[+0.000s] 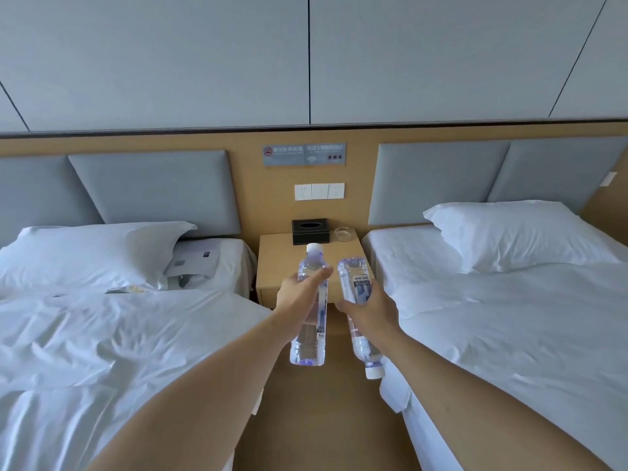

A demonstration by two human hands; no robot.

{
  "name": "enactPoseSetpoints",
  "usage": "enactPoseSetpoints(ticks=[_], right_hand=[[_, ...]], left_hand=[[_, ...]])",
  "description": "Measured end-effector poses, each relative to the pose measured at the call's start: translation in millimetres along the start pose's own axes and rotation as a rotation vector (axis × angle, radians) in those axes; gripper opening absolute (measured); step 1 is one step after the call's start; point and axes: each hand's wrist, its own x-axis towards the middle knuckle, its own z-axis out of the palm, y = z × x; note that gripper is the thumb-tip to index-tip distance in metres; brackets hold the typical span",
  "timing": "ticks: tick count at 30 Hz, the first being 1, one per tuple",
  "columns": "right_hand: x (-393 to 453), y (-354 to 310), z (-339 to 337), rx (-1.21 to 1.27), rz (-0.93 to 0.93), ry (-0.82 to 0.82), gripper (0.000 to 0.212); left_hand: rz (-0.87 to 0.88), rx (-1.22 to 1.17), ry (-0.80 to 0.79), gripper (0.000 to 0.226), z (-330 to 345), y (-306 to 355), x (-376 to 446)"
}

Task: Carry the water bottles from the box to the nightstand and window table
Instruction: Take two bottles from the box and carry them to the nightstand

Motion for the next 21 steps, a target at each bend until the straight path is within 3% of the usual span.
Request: enactPoseSetpoints(ticks=[9,21], right_hand=[[109.2,-15.6,48.3,-0.046,0.049,-0.017,0.055],[333.2,-0.1,60.0,-0.077,0.082,-0.125,0.059]], left_hand=[[-0.054,0.005,-0.008,0.053,-15.3,25.1,124.3],[-0.156,-0.054,0.063,0.052,33.5,57.6,314.2]])
